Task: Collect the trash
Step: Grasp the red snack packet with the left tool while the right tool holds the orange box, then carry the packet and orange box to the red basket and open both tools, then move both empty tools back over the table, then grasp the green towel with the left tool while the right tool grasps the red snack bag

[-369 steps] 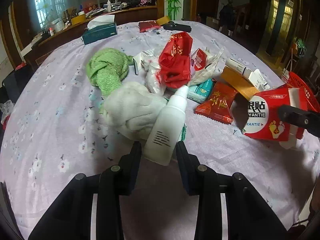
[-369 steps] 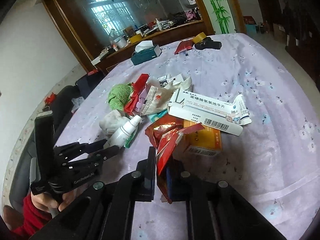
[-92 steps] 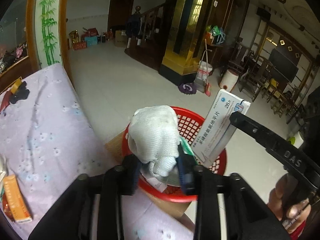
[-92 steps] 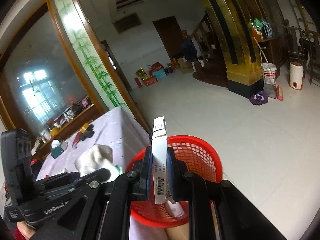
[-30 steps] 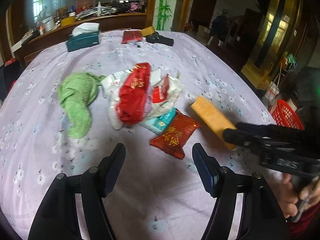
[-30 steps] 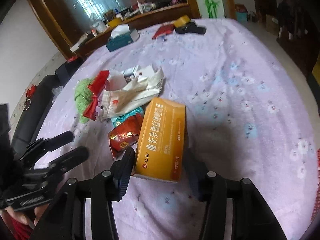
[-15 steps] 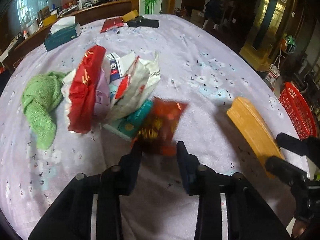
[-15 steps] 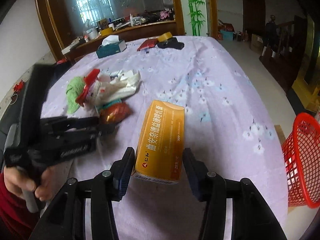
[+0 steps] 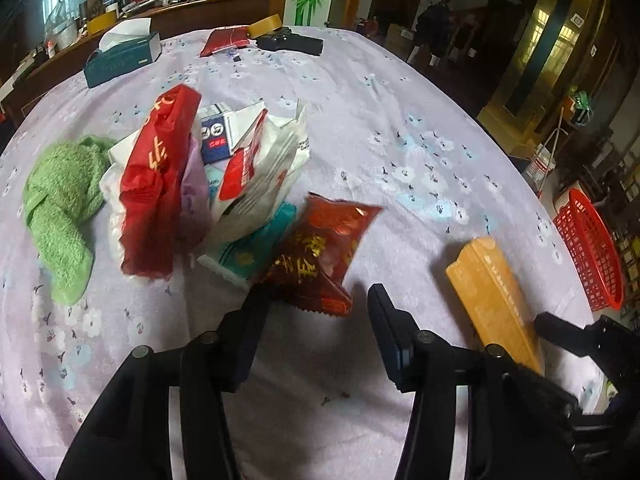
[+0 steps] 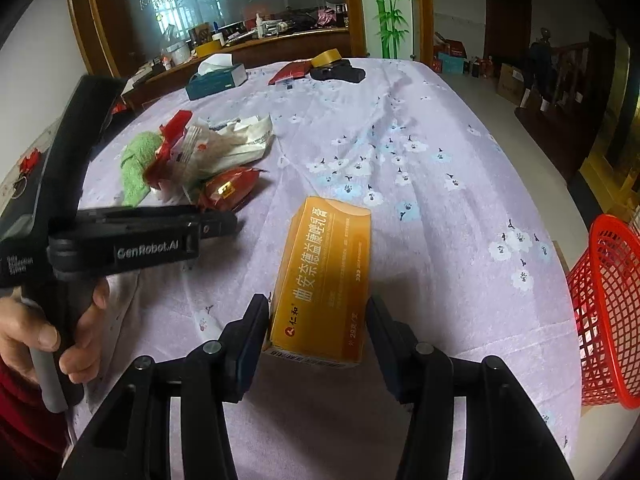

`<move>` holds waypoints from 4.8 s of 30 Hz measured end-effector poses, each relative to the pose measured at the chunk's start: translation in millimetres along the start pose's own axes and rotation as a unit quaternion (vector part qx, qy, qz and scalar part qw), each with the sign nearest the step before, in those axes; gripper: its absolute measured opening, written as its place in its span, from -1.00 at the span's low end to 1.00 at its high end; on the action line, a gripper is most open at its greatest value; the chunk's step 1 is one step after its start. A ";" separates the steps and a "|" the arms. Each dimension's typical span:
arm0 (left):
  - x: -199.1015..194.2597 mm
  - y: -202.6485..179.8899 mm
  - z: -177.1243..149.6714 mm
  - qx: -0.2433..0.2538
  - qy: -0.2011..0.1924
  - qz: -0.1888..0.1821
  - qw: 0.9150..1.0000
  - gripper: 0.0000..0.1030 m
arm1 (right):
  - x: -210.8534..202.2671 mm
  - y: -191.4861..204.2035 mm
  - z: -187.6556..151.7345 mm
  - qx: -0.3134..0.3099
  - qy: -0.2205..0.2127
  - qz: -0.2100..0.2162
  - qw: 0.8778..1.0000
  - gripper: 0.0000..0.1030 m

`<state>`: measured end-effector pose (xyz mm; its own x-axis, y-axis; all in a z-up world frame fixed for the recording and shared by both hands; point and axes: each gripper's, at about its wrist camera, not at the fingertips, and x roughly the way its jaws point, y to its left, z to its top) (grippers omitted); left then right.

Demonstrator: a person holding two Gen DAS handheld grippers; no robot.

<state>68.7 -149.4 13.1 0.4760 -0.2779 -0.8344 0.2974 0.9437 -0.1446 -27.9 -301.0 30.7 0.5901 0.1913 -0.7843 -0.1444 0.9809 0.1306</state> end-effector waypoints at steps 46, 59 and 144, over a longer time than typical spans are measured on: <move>-81.7 -32.6 -57.2 0.029 -0.077 -0.017 0.996 -0.65 | -64.9 -7.8 -19.8 0.026 -0.068 -0.022 0.997 0.04; -78.7 -121.7 -27.1 0.097 -0.078 -0.071 0.990 -0.65 | -131.7 -102.7 -27.8 0.125 -0.133 -0.069 0.981 0.04; -52.8 175.4 23.0 -0.159 -0.081 0.089 0.980 -0.29 | -14.9 83.3 94.4 -0.032 -0.043 0.127 0.990 0.25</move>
<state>114.8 26.6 44.0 0.6296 -0.1035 -0.7700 -0.0626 0.9811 -0.1831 26.3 -218.8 110.5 0.5926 0.4370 -0.6767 -0.3455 0.8967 0.2766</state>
